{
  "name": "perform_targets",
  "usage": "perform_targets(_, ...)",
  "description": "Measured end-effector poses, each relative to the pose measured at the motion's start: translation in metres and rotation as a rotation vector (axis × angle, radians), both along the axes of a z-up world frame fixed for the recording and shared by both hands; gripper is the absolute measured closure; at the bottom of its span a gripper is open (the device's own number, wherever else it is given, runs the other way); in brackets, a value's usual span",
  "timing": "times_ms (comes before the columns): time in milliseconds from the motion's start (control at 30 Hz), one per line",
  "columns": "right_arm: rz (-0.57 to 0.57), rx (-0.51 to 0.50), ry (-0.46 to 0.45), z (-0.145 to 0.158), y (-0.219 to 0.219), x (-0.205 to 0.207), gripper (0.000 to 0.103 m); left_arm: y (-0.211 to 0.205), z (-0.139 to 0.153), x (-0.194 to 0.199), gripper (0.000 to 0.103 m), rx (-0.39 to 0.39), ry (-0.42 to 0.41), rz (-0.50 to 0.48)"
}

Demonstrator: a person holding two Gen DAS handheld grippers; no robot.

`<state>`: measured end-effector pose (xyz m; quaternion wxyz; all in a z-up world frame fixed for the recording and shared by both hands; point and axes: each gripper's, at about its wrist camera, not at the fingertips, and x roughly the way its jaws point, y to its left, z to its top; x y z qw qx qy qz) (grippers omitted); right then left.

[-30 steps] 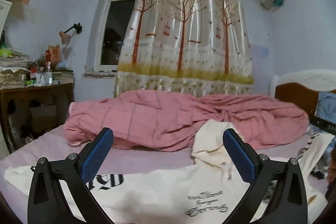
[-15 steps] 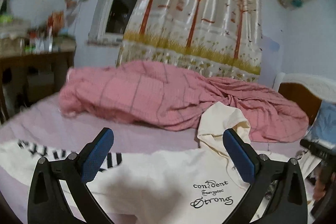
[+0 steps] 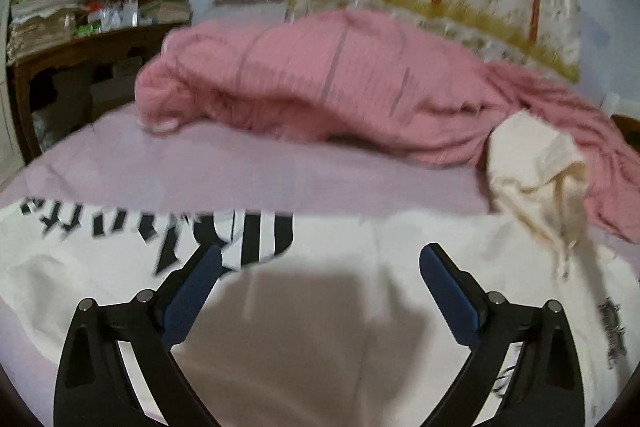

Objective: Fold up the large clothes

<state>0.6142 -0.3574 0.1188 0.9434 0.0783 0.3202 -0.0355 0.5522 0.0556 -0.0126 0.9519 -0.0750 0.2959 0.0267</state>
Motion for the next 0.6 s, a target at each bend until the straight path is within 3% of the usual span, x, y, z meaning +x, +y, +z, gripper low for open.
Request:
perform_targets(67, -0.062, -0.035, 0.044, -0.018, -0.003, 0.043, 0.007, 0.001, -0.014, 0.008, 0.007, 0.003, 0.053, 0.006)
perform_targets(167, -0.083, 0.103, 0.071, -0.042, -0.018, 0.083, 0.017, 0.013, -0.02, 0.012, 0.007, -0.039, 0.095, 0.042)
perform_targets(233, -0.093, 0.118, 0.07, -0.053, -0.023, 0.097, 0.021, 0.02, -0.022, 0.011, 0.007, -0.082, 0.097, 0.041)
perform_targets(367, -0.171, -0.014, 0.031, -0.061, -0.028, 0.125, 0.023, 0.021, -0.023, 0.012, 0.007, -0.086, 0.11, 0.044)
perform_targets(500, -0.211, -0.057, 0.077, -0.087, -0.035, 0.137, 0.026, 0.011, -0.022, 0.016, 0.007, -0.045, 0.116, 0.033)
perform_targets(533, -0.2, -0.083, 0.082, -0.091, -0.033, 0.136, 0.046, 0.01, -0.021, 0.016, 0.007, -0.036, 0.111, 0.035)
perform_targets(567, -0.175, -0.099, 0.09, -0.093, -0.031, 0.136, 0.078, 0.01, -0.019, 0.016, 0.007, -0.037, 0.104, 0.033)
perform_targets(600, -0.147, -0.1, 0.094, -0.095, -0.03, 0.134, 0.087, 0.01, -0.018, 0.016, 0.007, -0.037, 0.098, 0.032)
